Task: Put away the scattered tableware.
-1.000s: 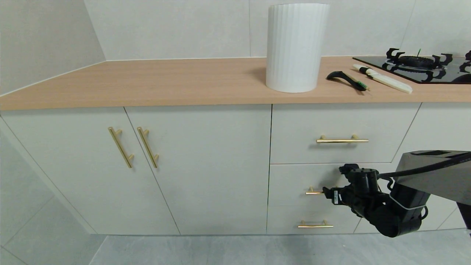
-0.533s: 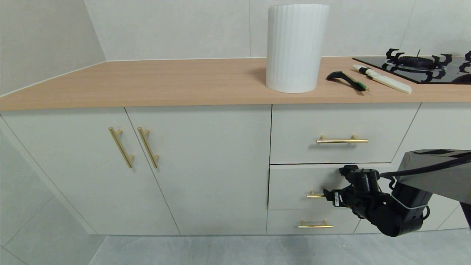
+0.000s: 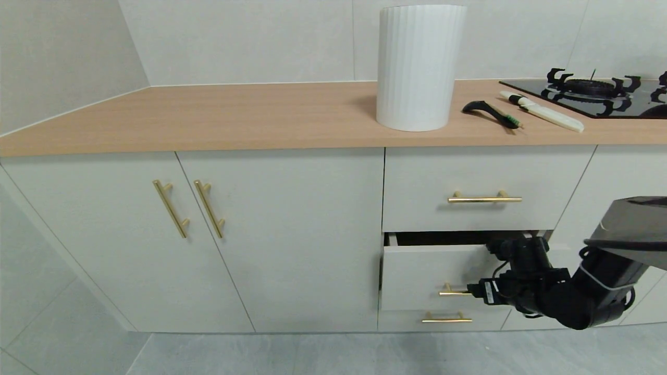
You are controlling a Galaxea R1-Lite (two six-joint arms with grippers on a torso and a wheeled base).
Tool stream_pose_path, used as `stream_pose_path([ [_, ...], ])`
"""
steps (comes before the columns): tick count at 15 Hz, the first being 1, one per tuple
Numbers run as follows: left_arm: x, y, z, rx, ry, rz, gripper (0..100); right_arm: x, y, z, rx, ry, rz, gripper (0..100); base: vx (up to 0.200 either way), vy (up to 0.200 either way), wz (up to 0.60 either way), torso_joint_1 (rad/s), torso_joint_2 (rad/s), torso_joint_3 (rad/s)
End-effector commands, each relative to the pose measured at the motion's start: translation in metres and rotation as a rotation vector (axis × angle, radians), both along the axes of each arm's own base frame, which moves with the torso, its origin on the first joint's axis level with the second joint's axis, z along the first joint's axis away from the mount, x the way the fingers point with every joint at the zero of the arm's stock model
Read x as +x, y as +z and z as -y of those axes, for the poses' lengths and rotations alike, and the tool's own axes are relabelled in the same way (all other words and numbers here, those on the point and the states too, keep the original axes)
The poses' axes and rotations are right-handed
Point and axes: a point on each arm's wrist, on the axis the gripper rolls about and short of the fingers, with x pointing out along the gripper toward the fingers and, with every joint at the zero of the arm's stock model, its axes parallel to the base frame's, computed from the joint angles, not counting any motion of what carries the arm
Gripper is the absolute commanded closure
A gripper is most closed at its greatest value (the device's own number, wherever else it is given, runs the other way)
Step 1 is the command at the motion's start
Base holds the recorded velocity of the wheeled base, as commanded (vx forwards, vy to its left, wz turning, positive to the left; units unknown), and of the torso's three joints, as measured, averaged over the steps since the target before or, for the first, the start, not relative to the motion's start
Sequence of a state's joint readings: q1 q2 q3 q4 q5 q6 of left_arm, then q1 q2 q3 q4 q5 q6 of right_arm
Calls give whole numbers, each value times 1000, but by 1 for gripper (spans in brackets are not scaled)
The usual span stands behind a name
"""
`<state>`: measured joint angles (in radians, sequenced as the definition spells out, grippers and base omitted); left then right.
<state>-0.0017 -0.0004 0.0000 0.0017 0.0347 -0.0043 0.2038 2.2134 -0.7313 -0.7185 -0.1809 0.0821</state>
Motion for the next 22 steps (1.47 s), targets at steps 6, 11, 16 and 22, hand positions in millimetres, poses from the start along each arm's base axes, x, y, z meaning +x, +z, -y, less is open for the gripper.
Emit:
stream_pose_path([
  [6,0,0,0,0,1,0,0,-77,147,-14,109,181,191,0,0,0,0,0,0,0],
  [11,0,0,0,0,1,0,0,-48,109,-29,131,137,199,0,0,0,0,0,0,0],
  [16,0,0,0,0,1,0,0,-24,65,-30,141,99,308,0,0,0,0,0,0,0],
  [22,0,0,0,0,1,0,0,-18,48,-27,121,97,291,0,0,0,0,0,0,0],
])
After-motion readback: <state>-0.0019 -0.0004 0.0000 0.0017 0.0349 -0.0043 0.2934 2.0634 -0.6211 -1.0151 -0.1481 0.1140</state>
